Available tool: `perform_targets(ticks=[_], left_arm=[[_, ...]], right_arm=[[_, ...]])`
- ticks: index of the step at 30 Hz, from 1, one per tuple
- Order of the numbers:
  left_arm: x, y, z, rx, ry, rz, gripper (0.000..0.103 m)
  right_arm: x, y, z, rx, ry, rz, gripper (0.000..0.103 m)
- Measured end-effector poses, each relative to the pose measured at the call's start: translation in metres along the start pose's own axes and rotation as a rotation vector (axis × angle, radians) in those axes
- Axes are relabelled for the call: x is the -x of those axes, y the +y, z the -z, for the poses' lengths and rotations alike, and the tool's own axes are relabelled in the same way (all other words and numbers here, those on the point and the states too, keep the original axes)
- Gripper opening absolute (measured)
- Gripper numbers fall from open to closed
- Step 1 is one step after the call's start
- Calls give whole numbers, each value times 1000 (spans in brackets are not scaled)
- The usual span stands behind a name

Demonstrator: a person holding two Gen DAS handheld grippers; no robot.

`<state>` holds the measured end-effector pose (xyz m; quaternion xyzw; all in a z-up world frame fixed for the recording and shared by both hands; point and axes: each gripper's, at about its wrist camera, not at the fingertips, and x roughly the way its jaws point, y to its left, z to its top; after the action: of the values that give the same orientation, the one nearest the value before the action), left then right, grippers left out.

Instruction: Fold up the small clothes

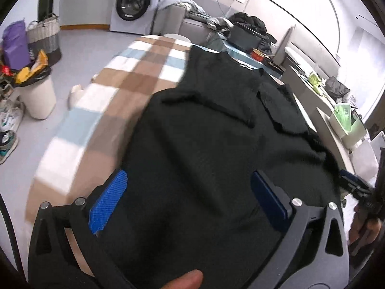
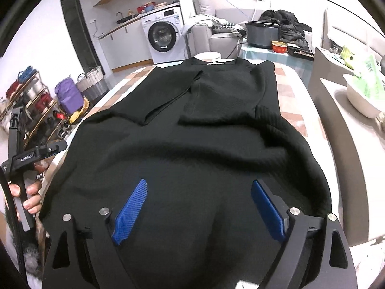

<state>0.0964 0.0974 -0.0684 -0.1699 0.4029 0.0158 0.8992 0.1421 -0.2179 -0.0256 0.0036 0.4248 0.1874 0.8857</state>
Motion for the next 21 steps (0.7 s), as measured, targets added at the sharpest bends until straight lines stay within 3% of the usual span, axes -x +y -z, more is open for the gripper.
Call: perform_targets(ticks=[3,7,17,21], left_arm=[[18,15,17,-8,-12,-51,102],[27,27,26,8,-18,-47,102],[9,28,37,1,50,-61,102],[4,31,39,0,71,-75,102]], right_arm=[[19,-7,15,-5,-6,-9,90],[32,-25,32,-28,20,38,90],[61,-57,73,-21,81,109,90],[67,-75,82,-79,105,121,80]])
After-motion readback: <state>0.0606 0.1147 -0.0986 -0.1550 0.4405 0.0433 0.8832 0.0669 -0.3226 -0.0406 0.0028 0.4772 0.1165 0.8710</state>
